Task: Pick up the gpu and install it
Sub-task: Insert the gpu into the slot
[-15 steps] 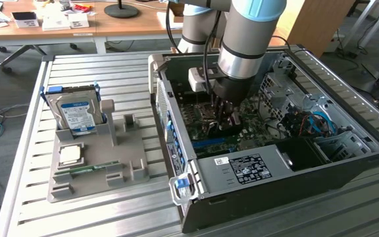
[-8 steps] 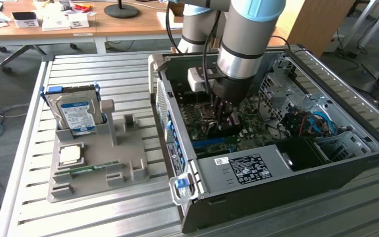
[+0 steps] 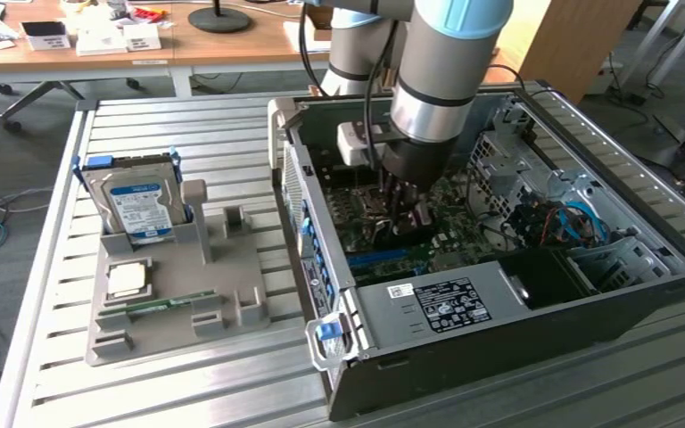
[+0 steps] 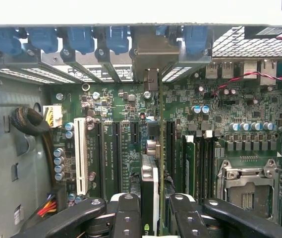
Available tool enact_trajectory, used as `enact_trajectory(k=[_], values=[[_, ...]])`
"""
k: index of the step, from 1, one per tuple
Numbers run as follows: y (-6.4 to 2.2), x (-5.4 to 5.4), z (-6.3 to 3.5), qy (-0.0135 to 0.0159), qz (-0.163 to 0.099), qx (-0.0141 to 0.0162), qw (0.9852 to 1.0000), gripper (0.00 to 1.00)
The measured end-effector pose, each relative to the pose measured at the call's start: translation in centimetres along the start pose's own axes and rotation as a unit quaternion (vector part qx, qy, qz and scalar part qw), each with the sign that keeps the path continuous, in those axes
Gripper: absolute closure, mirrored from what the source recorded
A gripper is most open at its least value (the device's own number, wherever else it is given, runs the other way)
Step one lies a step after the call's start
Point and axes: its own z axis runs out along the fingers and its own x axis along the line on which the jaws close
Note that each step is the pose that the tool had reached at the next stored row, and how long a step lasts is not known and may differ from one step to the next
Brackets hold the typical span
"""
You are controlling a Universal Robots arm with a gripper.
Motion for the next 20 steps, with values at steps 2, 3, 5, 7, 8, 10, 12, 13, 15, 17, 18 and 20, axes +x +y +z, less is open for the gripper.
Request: enact_trajectory(k=[2, 3, 5, 7, 8, 10, 12, 13, 15, 17, 18, 20], values=[[0.02, 0.00, 0.08, -0.0001, 0.000, 0.0000, 1.0000, 0.73], [0.02, 0.00, 0.11, 0.0000, 0.000, 0.0000, 1.0000, 0.73], [0.03, 0.00, 0.18, 0.0001, 0.000, -0.0001, 1.0000, 0.73], [0.03, 0.00, 0.21, 0.0000, 0.000, 0.0000, 1.0000, 0.73], [0.03, 0.00, 0.26, 0.0000, 0.000, 0.0000, 1.0000, 0.73], [0.04, 0.00, 0.29, 0.0000, 0.000, 0.0000, 1.0000, 0.73], [0.03, 0.00, 0.37, -0.0002, 0.000, 0.0001, 1.0000, 0.73], [0.03, 0.00, 0.41, -0.0001, 0.000, 0.0000, 1.0000, 0.73], [0.03, 0.01, 0.48, 0.0000, 0.000, 0.0000, 1.0000, 0.73], [0.04, 0.01, 0.53, 0.0000, 0.000, -0.0001, 1.0000, 0.73], [0.03, 0.01, 0.58, -0.0001, 0.000, 0.0000, 1.0000, 0.73], [0.03, 0.01, 0.68, -0.0001, 0.000, 0.0000, 1.0000, 0.73]])
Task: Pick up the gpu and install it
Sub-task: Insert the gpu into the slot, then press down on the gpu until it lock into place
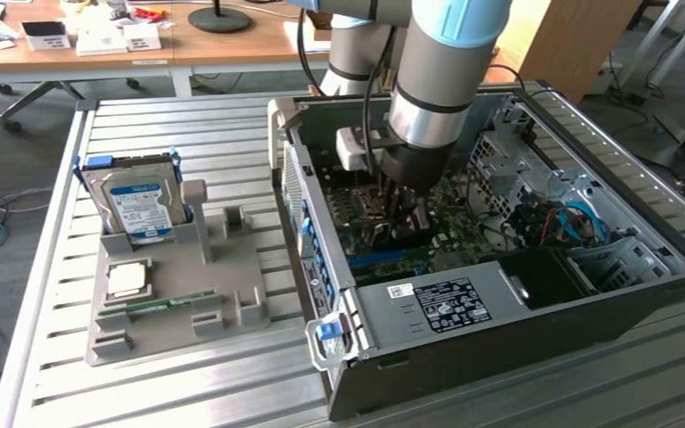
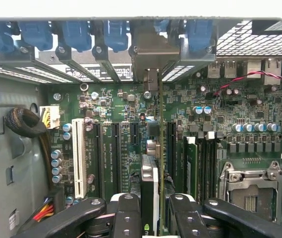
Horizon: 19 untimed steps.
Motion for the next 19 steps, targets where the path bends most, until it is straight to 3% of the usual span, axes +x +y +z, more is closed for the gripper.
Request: enact_trajectory(k=[19], values=[[0.01, 0.02, 0.67, 0.0002, 0.000, -0.0001, 1.0000, 0.73]])
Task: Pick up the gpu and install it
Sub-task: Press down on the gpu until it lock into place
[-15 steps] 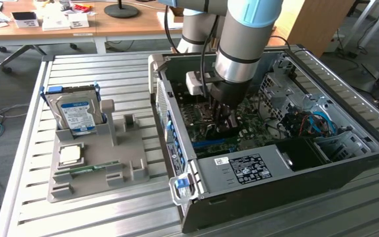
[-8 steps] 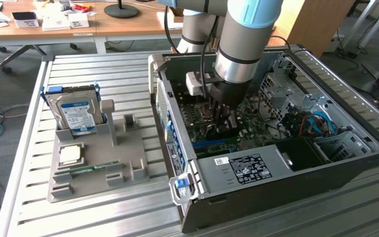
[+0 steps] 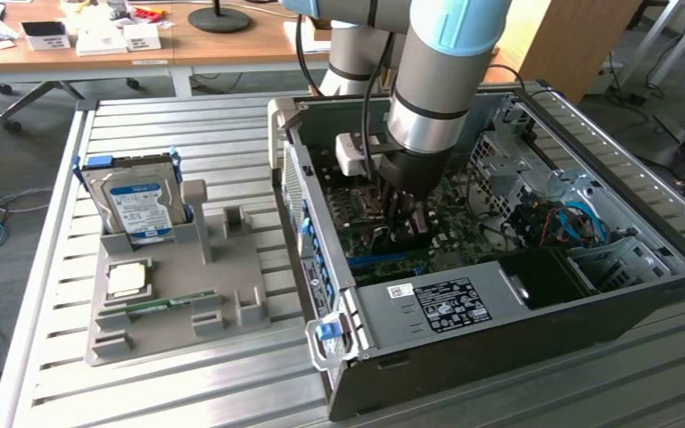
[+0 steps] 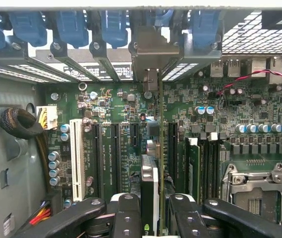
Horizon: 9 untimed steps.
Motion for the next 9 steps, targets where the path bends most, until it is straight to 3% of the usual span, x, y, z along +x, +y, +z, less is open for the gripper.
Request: enact_trajectory(k=[9], values=[[-0.06, 0.00, 0.15, -0.0001, 0.000, 0.0001, 1.0000, 0.73]])
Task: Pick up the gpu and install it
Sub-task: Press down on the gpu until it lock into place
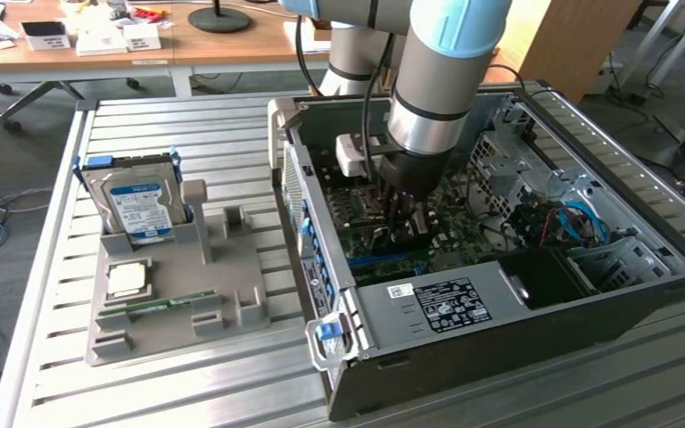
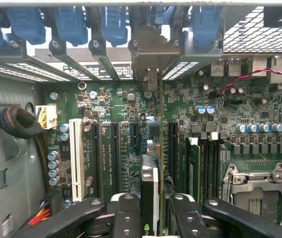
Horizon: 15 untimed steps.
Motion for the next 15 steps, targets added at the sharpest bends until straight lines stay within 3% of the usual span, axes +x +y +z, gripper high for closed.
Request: enact_trajectory(k=[15], values=[[0.00, 0.01, 0.35, 0.0000, 0.000, 0.0000, 1.0000, 0.73]])
